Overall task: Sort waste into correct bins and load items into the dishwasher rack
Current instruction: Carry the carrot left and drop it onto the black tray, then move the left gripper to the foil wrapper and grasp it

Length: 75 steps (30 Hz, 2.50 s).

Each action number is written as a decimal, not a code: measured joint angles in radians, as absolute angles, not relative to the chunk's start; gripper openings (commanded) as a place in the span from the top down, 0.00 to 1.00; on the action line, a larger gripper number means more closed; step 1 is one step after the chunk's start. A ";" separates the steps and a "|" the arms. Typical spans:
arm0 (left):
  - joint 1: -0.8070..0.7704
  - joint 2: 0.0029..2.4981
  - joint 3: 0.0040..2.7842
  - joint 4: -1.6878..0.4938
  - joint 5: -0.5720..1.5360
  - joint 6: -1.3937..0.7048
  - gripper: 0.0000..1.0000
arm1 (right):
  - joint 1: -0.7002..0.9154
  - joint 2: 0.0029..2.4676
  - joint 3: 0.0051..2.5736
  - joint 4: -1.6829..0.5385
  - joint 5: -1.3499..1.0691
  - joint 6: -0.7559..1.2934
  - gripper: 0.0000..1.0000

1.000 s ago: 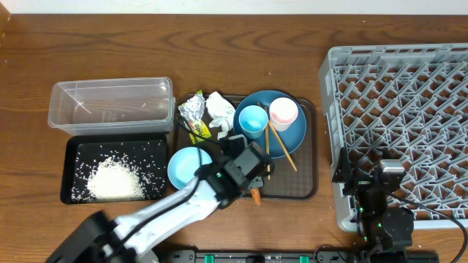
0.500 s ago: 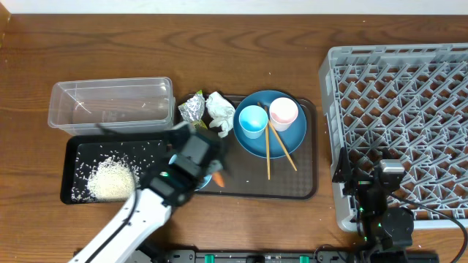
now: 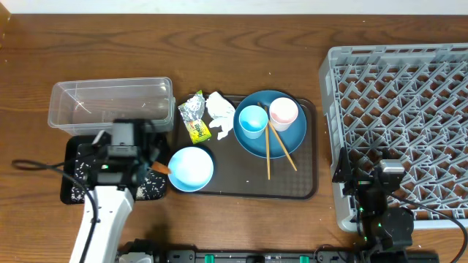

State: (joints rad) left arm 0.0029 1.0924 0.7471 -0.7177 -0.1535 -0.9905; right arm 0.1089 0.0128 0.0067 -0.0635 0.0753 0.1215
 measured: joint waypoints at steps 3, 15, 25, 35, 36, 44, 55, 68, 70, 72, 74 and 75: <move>0.060 1.109 0.747 -0.712 -0.157 -0.991 0.74 | 0.109 0.013 0.007 -0.064 0.075 0.121 0.01; 0.171 1.356 0.746 -0.629 -0.210 -0.991 0.74 | 0.109 0.013 0.007 -0.064 0.075 0.121 0.01; 0.175 1.418 0.746 -0.610 -0.218 -0.975 0.51 | 0.109 0.013 0.007 -0.064 0.075 0.121 0.01; 0.176 1.358 0.774 -0.670 -0.216 -0.801 0.47 | 0.109 0.013 0.007 -0.064 0.075 0.121 0.01; 0.176 1.333 0.789 -0.690 -0.213 -0.774 0.47 | 0.109 0.013 0.007 -0.064 0.075 0.121 0.01; 0.176 1.062 0.945 -0.770 -0.031 -0.477 0.44 | 0.109 0.013 0.007 -0.064 0.075 0.121 0.01; 0.025 0.981 1.003 -0.826 0.148 -0.361 0.44 | 0.109 0.013 0.007 -0.064 0.075 0.121 0.01; -0.329 1.267 1.057 -0.805 -0.011 -0.339 0.44 | 0.109 0.013 0.007 -0.064 0.075 0.121 0.01; -0.370 1.327 1.085 -0.798 -0.055 -0.339 0.44 | 0.109 0.013 0.007 -0.064 0.075 0.121 0.01; -0.395 1.376 1.100 -0.765 -0.087 -0.339 0.44 | 0.109 0.013 0.007 -0.064 0.075 0.121 0.01; -0.405 1.420 1.103 -0.733 -0.108 -0.339 0.44 | 0.109 0.013 0.007 -0.064 0.075 0.121 0.01; -0.406 1.443 1.103 -0.719 -0.116 -0.339 0.44 | 0.109 0.013 0.007 -0.064 0.075 0.121 0.01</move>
State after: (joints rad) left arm -0.4061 1.4433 1.1030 -0.7189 -0.1162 -0.3389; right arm 0.1089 0.0128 0.0067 -0.0639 0.0753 0.1215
